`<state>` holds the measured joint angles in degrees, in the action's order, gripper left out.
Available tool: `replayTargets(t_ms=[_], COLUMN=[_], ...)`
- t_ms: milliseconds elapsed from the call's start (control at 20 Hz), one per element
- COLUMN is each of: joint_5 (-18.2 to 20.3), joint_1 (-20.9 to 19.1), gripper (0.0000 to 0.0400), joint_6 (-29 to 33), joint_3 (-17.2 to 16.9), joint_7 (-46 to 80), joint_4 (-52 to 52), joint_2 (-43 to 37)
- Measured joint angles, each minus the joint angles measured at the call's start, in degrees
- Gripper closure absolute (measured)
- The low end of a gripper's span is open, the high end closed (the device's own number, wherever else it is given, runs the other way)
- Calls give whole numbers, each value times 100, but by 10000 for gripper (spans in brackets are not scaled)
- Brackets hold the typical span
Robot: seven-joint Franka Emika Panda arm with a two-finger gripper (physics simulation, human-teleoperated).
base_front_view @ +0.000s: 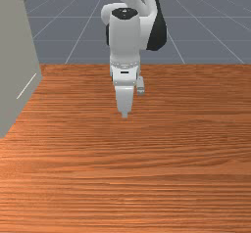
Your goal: Open the drawer
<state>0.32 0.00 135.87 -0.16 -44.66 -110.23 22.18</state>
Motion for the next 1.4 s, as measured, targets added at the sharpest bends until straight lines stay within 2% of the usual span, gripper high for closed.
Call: replayTargets(t_ms=[200, 250, 300, 350, 450, 550, 650, 1400], joint_5=[-172, -295, -286, -209, 125, 434, 582, 677], joint_1=[2, 137, 226, 286, 352, 319, 289, 298], gripper=[0, 154, 249, 307, 365, 387, 395, 400], joint_6=[-294, -1376, -2298, -2981, -3949, -4439, -4629, -4735], joint_3=[-207, -402, -569, -716, -979, -1117, -1163, -1168], joint_7=[330, 1572, 2778, 3987, 6387, 7565, 7976, 8215], joint_4=[-32, 52, 402, 755, 1308, 1574, 1669, 1718], joint_2=[2, -310, -635, -812, -786, -648, -578, -546])
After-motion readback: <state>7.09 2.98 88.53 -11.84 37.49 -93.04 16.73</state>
